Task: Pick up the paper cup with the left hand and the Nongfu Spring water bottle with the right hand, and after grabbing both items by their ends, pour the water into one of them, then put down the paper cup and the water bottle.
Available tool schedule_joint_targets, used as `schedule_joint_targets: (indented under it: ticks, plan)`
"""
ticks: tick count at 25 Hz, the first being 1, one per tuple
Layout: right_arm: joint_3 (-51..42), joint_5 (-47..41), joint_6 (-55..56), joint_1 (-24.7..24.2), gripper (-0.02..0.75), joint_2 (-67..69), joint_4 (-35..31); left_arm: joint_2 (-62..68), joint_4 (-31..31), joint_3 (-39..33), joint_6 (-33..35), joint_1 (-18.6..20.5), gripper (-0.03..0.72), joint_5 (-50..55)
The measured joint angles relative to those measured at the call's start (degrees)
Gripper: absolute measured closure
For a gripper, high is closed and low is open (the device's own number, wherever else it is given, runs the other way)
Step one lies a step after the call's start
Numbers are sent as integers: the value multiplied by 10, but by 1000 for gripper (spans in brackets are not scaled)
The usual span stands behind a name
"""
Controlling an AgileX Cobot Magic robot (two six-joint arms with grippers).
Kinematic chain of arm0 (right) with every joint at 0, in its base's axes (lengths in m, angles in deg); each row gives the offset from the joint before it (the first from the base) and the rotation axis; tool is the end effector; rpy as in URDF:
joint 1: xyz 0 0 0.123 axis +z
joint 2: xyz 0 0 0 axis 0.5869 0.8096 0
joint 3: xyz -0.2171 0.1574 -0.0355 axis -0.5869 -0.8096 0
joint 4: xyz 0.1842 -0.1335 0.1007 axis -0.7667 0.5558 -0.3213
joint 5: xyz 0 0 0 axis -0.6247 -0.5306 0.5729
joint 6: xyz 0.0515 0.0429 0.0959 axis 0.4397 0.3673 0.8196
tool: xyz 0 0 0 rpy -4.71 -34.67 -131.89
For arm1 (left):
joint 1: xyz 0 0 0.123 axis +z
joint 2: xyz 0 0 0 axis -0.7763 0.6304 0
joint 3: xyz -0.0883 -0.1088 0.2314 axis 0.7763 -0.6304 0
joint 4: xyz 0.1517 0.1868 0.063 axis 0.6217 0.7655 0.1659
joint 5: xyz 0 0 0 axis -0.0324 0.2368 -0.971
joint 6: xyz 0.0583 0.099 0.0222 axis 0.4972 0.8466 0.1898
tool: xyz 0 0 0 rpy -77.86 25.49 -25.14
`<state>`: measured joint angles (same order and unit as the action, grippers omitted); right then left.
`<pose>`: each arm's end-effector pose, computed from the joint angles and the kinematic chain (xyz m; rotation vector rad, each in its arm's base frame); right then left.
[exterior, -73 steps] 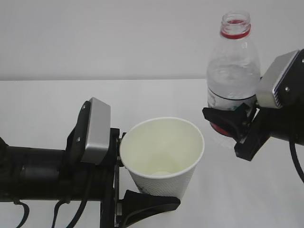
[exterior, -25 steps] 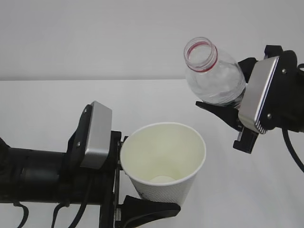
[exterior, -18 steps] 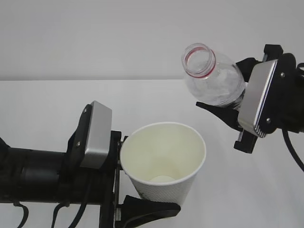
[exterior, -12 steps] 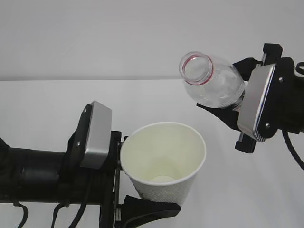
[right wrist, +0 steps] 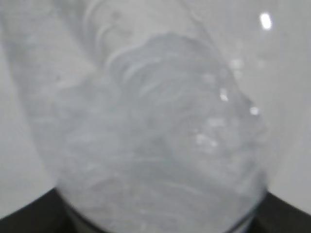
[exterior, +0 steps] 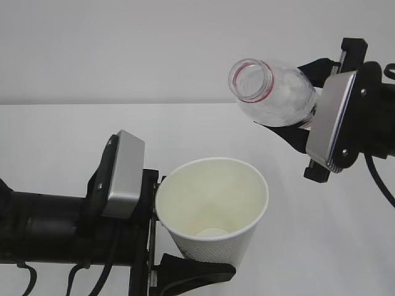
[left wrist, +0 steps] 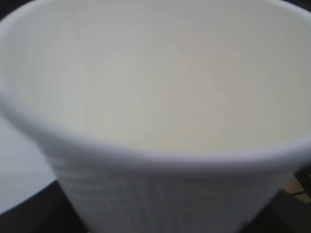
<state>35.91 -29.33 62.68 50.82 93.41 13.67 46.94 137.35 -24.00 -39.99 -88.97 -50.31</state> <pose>0.2645 0.1272 0.2316 -1.3866 1.1099 -0.1956 0.1747 -0.2439 0.1492 1.3408 1.3899 -1.0198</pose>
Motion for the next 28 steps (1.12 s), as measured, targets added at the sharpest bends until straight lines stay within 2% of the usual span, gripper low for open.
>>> schedule_joint_targets:
  ticks: [11, 28]
  plan:
    - [2, 0, -72, 0, 289, 0, -1, 0, 1, 0, 0, 0, 137, -3]
    - [13, 0, -121, 0, 289, 0, -8, 0, 1, 0, 18, 0, 138, 0]
